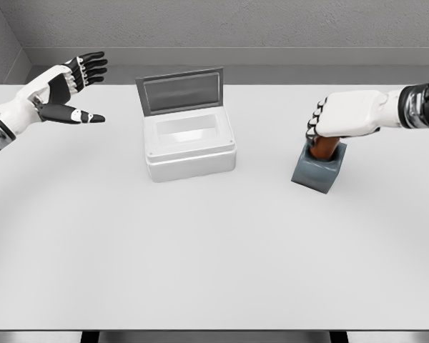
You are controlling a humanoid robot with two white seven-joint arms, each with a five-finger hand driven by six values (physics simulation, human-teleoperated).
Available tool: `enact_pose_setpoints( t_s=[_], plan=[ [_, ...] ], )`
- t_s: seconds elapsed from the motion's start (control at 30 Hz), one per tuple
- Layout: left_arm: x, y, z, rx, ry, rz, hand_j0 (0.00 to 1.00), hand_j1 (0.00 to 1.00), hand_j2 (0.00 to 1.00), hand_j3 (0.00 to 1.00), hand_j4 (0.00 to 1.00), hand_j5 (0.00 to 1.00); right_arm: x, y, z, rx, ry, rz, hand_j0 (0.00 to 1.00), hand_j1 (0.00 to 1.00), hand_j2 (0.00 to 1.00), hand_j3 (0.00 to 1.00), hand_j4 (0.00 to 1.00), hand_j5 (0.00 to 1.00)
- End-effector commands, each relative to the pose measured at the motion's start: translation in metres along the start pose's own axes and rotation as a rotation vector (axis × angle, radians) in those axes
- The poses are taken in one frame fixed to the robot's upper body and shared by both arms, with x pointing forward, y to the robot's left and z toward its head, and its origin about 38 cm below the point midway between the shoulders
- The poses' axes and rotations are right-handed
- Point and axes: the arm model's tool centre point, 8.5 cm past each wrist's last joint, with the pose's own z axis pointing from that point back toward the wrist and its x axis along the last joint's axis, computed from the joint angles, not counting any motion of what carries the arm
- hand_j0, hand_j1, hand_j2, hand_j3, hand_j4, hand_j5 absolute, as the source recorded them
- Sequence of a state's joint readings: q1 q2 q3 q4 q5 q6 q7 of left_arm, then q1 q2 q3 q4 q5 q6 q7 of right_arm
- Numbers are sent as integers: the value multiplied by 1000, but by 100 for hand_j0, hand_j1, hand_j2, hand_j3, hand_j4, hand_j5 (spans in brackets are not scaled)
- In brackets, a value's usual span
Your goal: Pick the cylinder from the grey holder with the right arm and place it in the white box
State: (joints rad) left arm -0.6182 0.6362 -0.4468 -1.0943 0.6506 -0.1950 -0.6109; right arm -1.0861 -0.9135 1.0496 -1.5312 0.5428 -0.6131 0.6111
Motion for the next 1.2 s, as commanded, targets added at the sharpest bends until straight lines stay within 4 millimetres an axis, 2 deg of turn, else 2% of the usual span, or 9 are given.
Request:
enact_pose_setpoints(
  t_s=[0.0, 0.1, 0.47, 0.73, 1.07, 1.17],
  plan=[
    [0, 1, 1, 3, -2, 4, 100, 100, 100, 100, 100, 100, -1, 0, 1, -2, 3, -2, 53, 53, 53, 53, 53, 53],
    [1, 1, 1, 4, -4, 5, 100, 100, 100, 100, 100, 100, -2, -3, 3, -7, 10, 2, 50, 50, 50, 50, 50, 50],
    [1, 1, 0, 4, -5, 6, 100, 100, 100, 100, 100, 100, -12, -17, 16, -38, 41, 15, 50, 50, 50, 50, 50, 50],
    [4, 3, 0, 8, -12, 5, 100, 100, 100, 100, 100, 100, -7, -40, 13, -74, 29, 67, 50, 50, 50, 50, 50, 50],
    [4, 3, 0, 8, -13, 6, 100, 100, 100, 100, 100, 100, -8, -43, 13, -79, 30, 70, 50, 50, 50, 50, 50, 50],
    [4, 3, 0, 8, -12, 5, 100, 100, 100, 100, 100, 100, -7, -48, 8, -91, 21, 73, 50, 50, 50, 50, 50, 50]
  ],
)
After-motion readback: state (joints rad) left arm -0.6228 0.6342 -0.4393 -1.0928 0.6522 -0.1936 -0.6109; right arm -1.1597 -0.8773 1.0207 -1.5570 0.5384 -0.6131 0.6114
